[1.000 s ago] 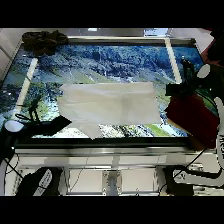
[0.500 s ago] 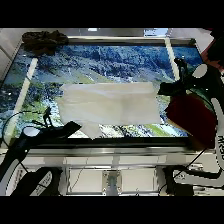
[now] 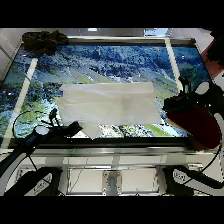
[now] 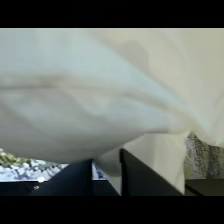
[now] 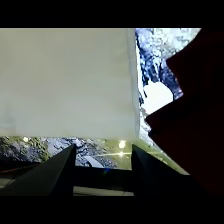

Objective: Fold the shirts.

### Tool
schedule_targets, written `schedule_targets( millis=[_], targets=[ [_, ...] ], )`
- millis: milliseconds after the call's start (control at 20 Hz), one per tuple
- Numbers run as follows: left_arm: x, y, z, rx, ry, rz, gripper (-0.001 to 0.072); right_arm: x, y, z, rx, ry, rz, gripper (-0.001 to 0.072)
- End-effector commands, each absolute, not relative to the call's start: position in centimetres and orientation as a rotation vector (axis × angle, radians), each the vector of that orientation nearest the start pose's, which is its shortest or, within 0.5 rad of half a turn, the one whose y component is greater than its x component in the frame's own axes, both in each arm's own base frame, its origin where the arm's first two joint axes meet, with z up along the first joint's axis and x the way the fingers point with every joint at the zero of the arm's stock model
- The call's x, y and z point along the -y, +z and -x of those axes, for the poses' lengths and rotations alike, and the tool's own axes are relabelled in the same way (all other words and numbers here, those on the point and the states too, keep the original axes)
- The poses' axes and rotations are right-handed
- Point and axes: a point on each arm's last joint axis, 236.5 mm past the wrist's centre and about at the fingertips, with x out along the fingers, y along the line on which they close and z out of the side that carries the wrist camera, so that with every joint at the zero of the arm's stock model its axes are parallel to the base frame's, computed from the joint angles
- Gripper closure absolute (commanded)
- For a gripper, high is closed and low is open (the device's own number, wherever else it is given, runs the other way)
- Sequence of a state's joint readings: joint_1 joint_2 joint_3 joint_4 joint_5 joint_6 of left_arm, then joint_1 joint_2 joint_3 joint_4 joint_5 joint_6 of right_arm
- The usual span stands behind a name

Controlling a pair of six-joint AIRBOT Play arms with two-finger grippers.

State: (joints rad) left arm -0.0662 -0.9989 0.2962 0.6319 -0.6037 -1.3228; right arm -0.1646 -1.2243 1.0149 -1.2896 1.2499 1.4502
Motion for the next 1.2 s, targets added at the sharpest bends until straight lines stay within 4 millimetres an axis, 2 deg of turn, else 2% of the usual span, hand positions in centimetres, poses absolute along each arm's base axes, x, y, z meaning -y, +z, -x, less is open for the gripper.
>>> schedule_targets(
  millis=[0, 100, 200, 300, 500, 900, 1150],
  targets=[
    [13.3, -10.4, -26.5, -1.192, -0.184, 0.764, 0.0691, -2.7, -4.9, -28.8, -1.476, 0.145, -0.361, 0.03],
    [13.9, -9.8, -26.7, -1.194, -0.214, 0.774, 0.0691, -4.2, -6.7, -27.7, -1.491, 0.154, -0.445, 0.0299],
    [14.2, -9.1, -27.0, -1.189, -0.232, 0.775, 0.0691, -4.8, -7.9, -28.1, -1.45, 0.128, -0.517, 0.0298],
    [14.4, -8.5, -27.4, -1.184, -0.249, 0.774, 0.0691, -5.4, -8.1, -28.8, -1.412, 0.104, -0.595, 0.0298],
    [14.6, -7.8, -28.0, -1.168, -0.266, 0.765, 0.0691, -4.3, -8.8, -27.7, -1.46, 0.014, -0.606, 0.0298],
    [14.6, -7.8, -28.0, -1.166, -0.279, 0.748, 0.0691, -2.6, -8.9, -30.7, -1.329, -0.18, -0.757, 0.0299],
    [14.6, -7.8, -28.0, -1.165, -0.284, 0.741, 0.0691, -3.4, -11.4, -28.3, -1.37, -0.242, -0.85, 0.0299]
  ],
)
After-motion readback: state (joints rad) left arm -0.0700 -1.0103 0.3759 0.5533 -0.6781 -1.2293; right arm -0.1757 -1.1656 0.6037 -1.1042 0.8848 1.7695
